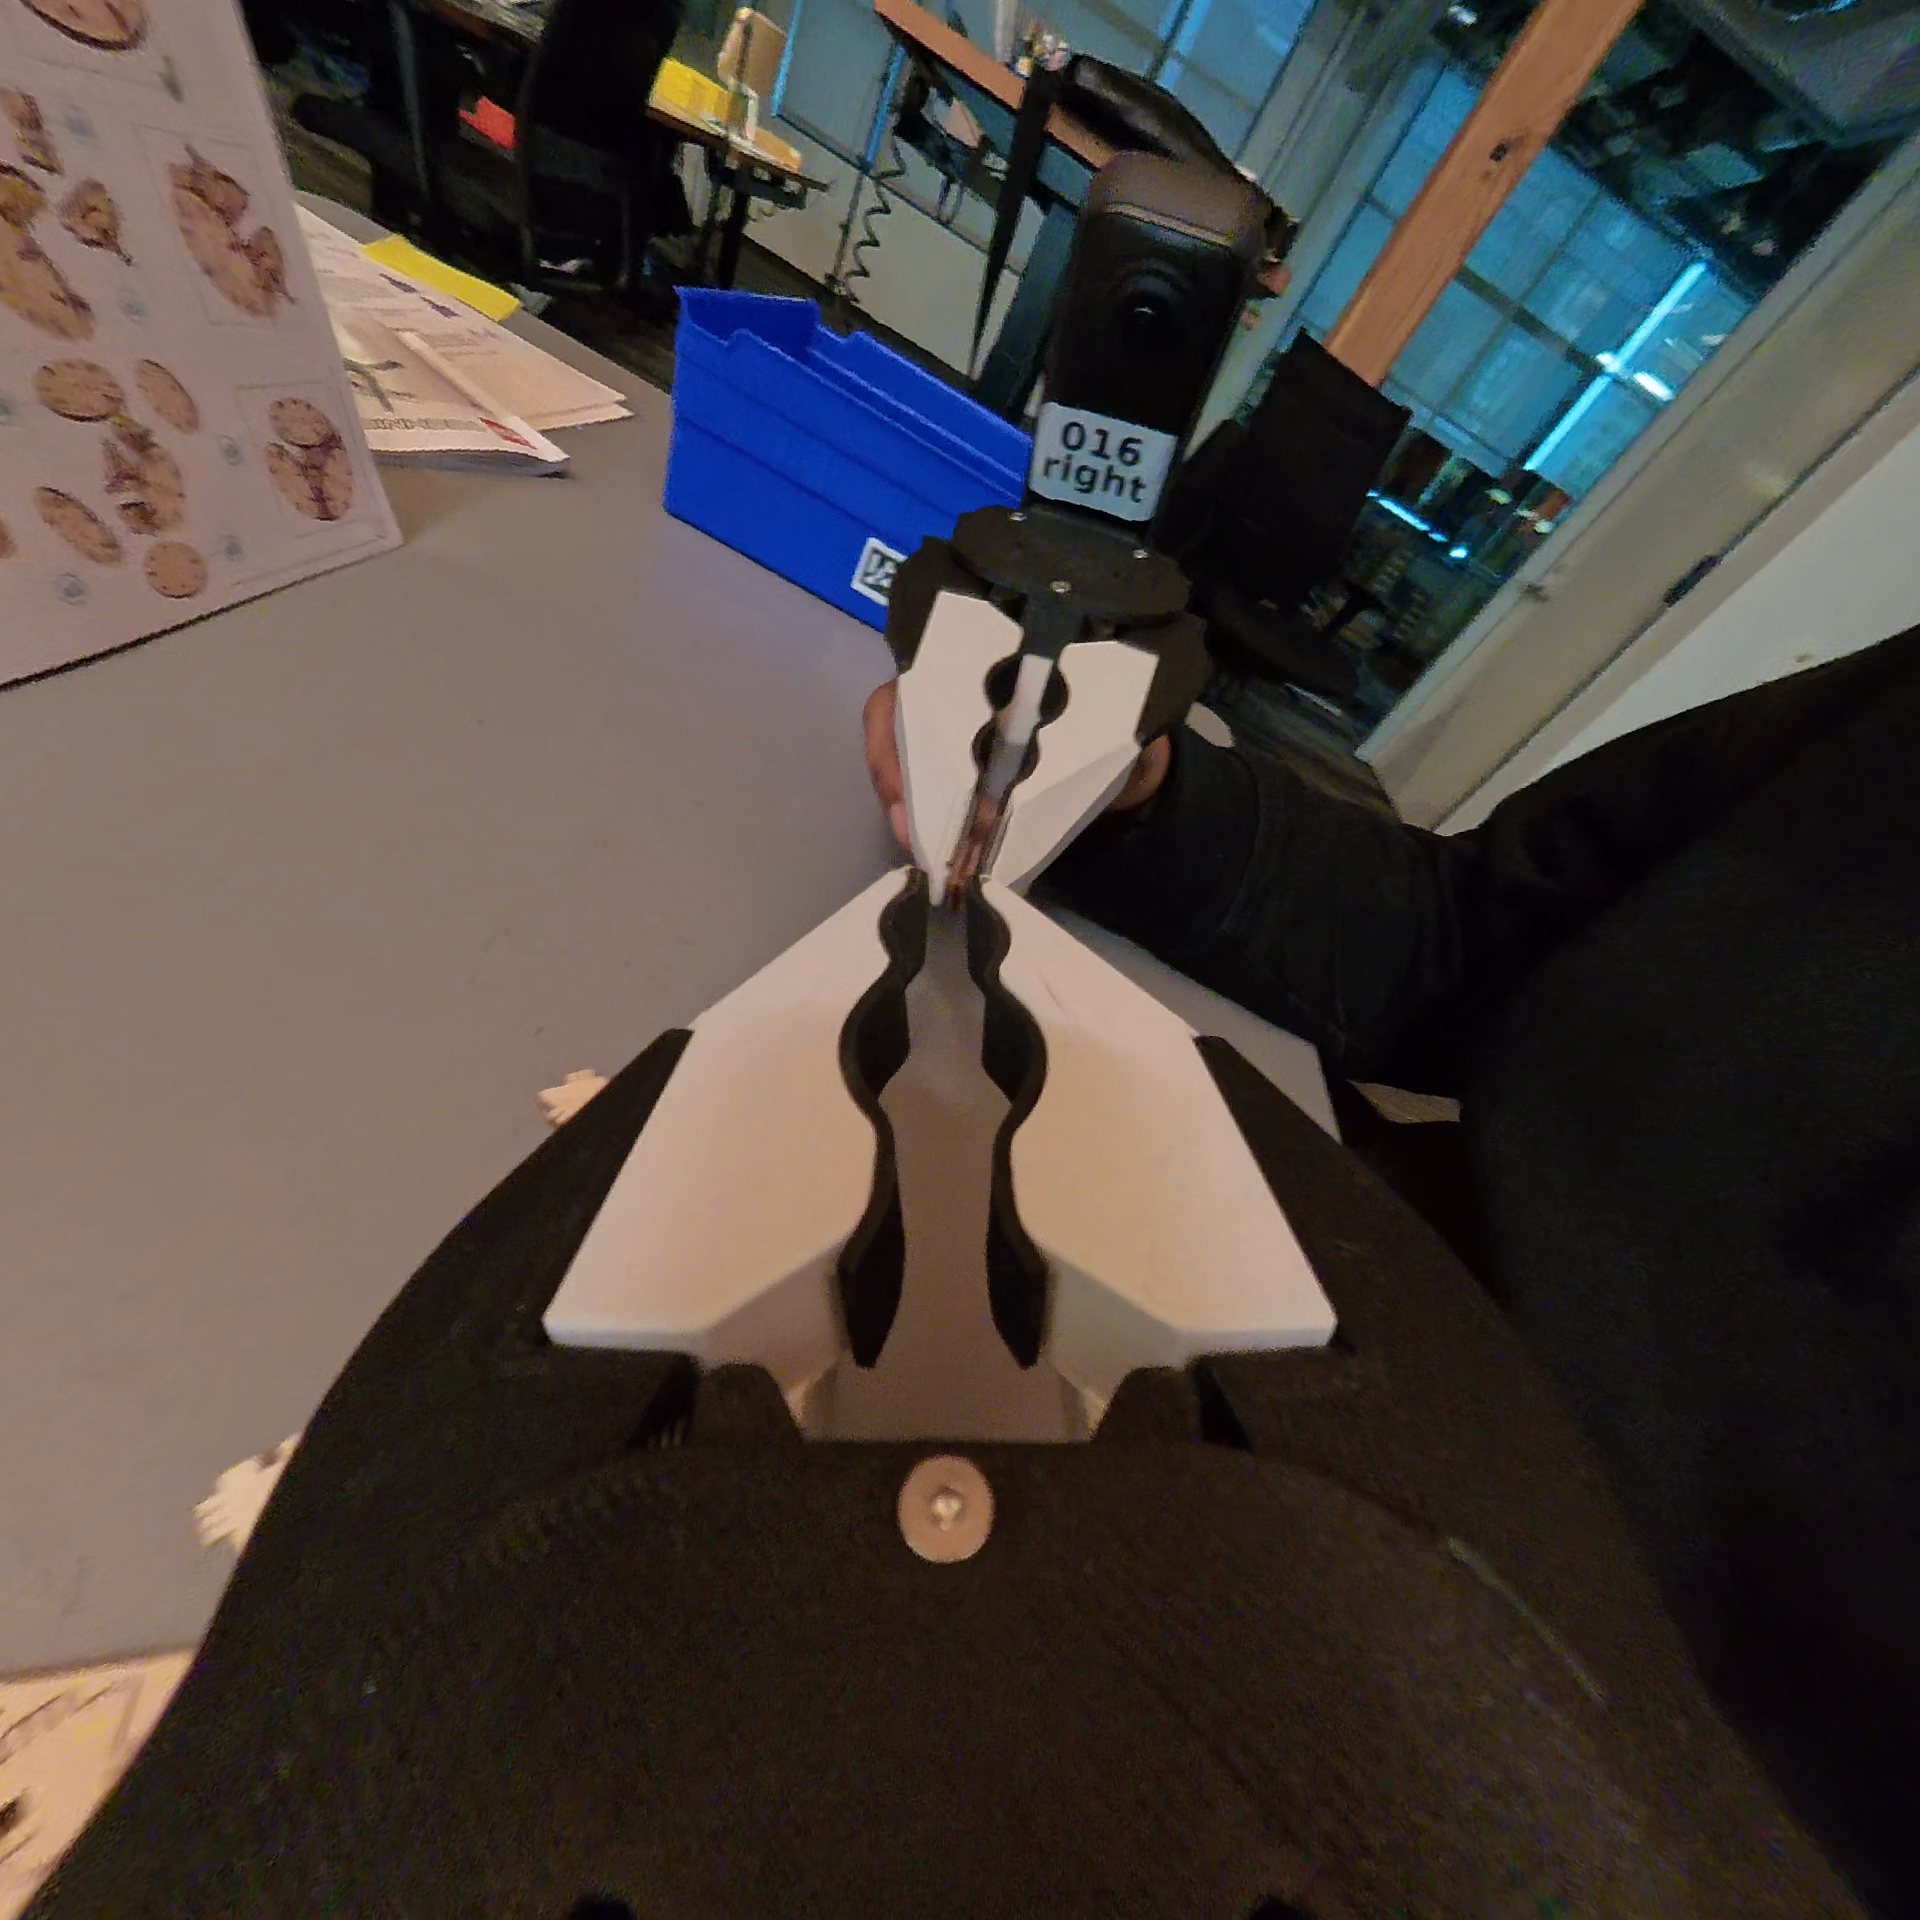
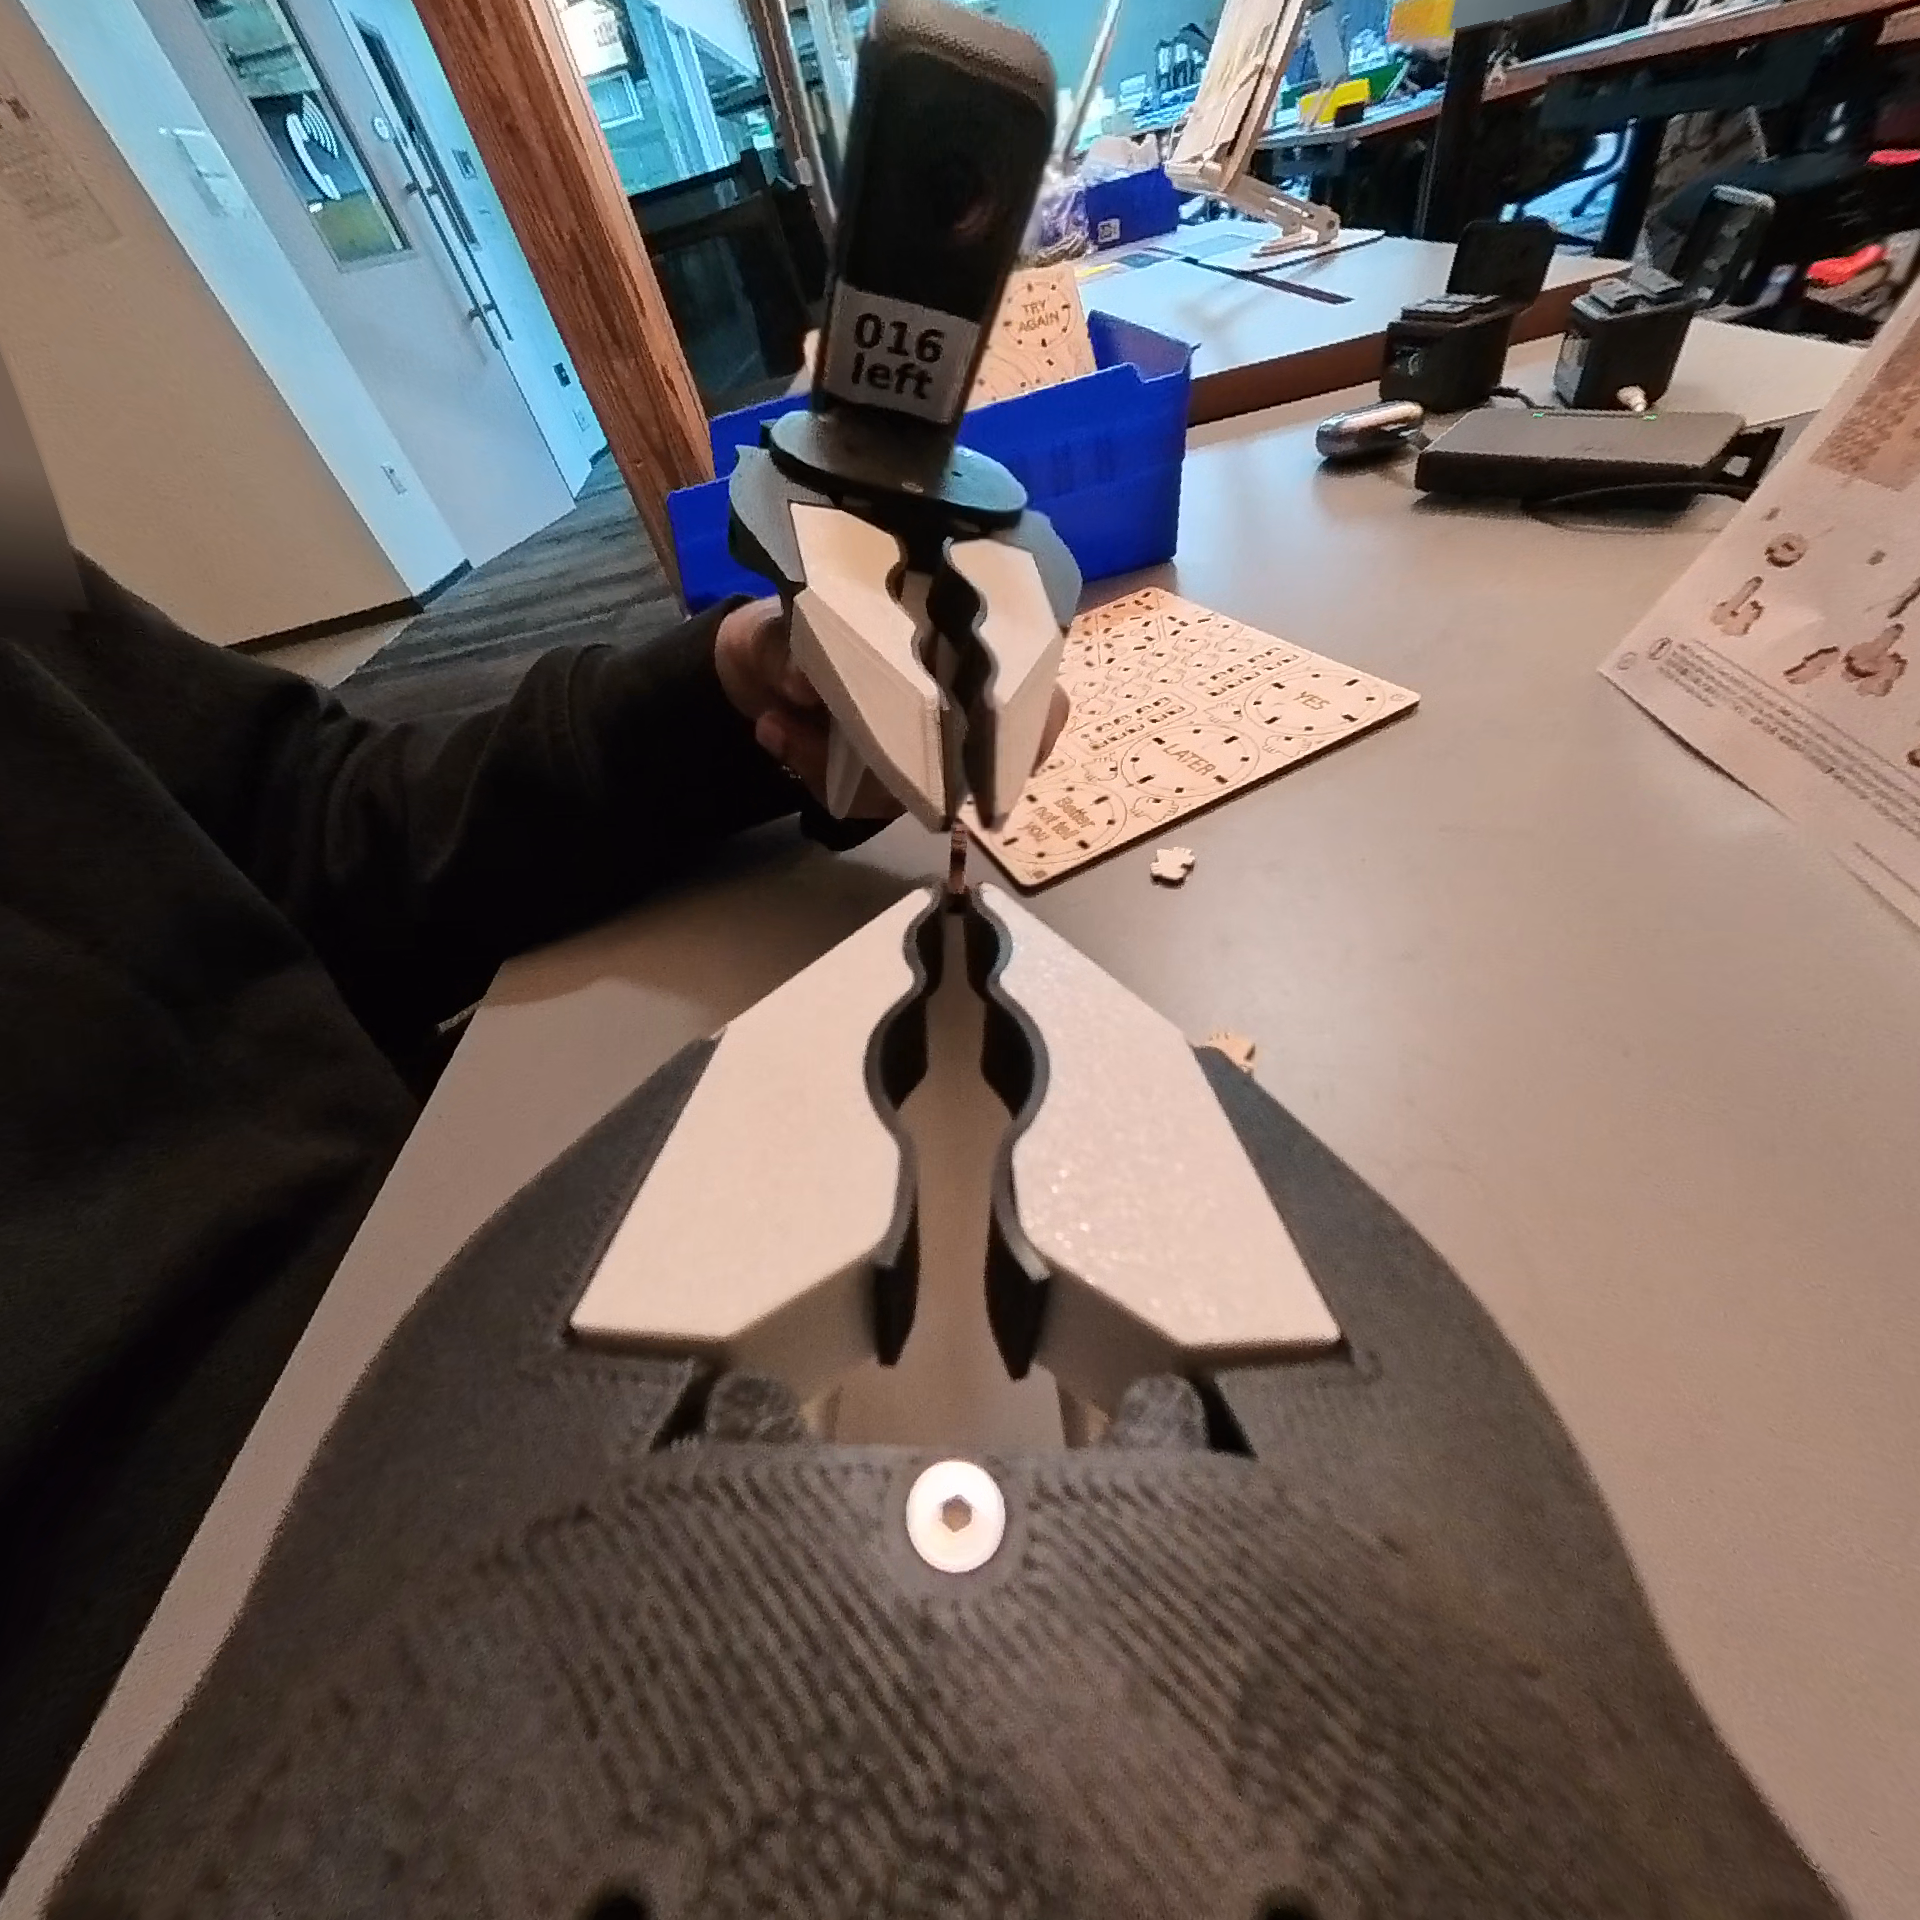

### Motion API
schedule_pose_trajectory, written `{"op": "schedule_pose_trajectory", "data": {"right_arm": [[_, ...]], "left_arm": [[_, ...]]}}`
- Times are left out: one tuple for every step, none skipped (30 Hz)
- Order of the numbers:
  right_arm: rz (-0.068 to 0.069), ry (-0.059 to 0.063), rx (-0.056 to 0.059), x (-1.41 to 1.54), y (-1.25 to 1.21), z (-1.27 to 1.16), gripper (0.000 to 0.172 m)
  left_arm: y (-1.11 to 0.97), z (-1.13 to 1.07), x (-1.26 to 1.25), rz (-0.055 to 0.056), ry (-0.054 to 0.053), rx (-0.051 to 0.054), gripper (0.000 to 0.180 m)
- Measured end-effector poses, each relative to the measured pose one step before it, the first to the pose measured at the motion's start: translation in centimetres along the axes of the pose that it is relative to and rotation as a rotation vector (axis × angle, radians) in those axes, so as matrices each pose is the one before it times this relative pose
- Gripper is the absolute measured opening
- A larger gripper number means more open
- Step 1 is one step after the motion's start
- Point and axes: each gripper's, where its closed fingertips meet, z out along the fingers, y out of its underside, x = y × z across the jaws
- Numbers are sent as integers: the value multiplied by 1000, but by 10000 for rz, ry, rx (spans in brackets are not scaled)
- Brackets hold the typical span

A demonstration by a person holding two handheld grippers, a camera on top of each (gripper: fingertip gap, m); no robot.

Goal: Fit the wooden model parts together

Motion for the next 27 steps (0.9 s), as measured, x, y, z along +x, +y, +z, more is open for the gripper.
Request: {"op": "schedule_pose_trajectory", "data": {"right_arm": [[99, 54, 60, 175, -111, -119, 0], [112, 109, 69, 255, -119, -110, 0], [100, 131, 40, 288, -67, -85, 0], [83, 99, -8, 209, 34, -13, 0], [76, 80, -62, 168, 133, 65, 0], [68, 58, -98, 123, 207, 155, 0], [65, 41, -142, 80, 286, 207, 0], [56, 27, -158, 67, 317, 230, 0], [58, 15, -170, 64, 343, 229, 0], [91, 16, -158, 106, 315, 184, 0], [82, 11, -130, 101, 278, 145, 0], [52, 12, -98, 96, 225, 102, 0], [34, 23, -59, 94, 135, 56, 0], [36, 9, -27, 60, 75, 32, 0], [41, -4, -8, 27, 38, 21, 0], [27, 0, -15, 29, 46, 34, 0], [9, 11, -44, 27, 92, 63, 0], [-2, 18, -71, 14, 107, 76, 0], [-34, 23, -60, -7, 70, 61, 0], [-50, 30, -47, -12, 64, 59, 0], [-37, 45, -39, 12, 57, 36, 0], [-7, 80, -36, 91, 46, 43, 0], [12, 77, -44, 103, 56, 42, 0], [1, 58, -58, 75, 79, 31, 0], [-22, 103, -81, 133, 116, 45, 0], [-49, 181, -126, 227, 184, 50, 0], [-99, 192, -142, 208, 200, 65, 0]], "left_arm": [[240, -363, -358, 125, -236, -165, 7], [868, -400, -155, 253, -125, -538, 9], [1294, -405, -753, 283, -539, -751, 17], [1513, -338, -1218, 283, -848, -823, 23], [1580, -149, -1052, 224, -740, -857, 27], [1305, 73, -687, 124, -502, -724, 34], [978, 228, -526, 75, -403, -581, 40], [620, 345, -232, 73, -241, -410, 43], [268, 385, 18, 72, -94, -239, 44], [117, 400, 51, 89, -77, -164, 44], [122, 402, -46, 110, -140, -174, 44], [176, 353, -75, 126, -160, -187, 42], [-173, 160, -73, 151, -163, 57, 38], [-45, 98, -6, 81, -70, -18, 37], [-71, 61, 24, 14, -7, 17, 34], [-66, 63, -32, -20, -19, 40, 32], [-73, 51, -10, 11, 2, 50, 26], [-42, 49, 20, 62, 11, 37, 18], [-50, 50, 6, 83, -17, 32, 15], [-35, 42, 2, 68, -28, 20, 15], [-20, 33, 19, 43, -6, 6, 15], [-26, 9, 20, 62, -6, 9, 15], [-37, -2, 27, 84, -6, 24, 14], [-76, -16, 67, 54, 31, 55, 14], [-208, -71, 51, -13, 50, 129, 14], [-364, -137, 39, -74, 66, 227, 14], [-489, -209, 38, -126, 90, 297, 14]]}}
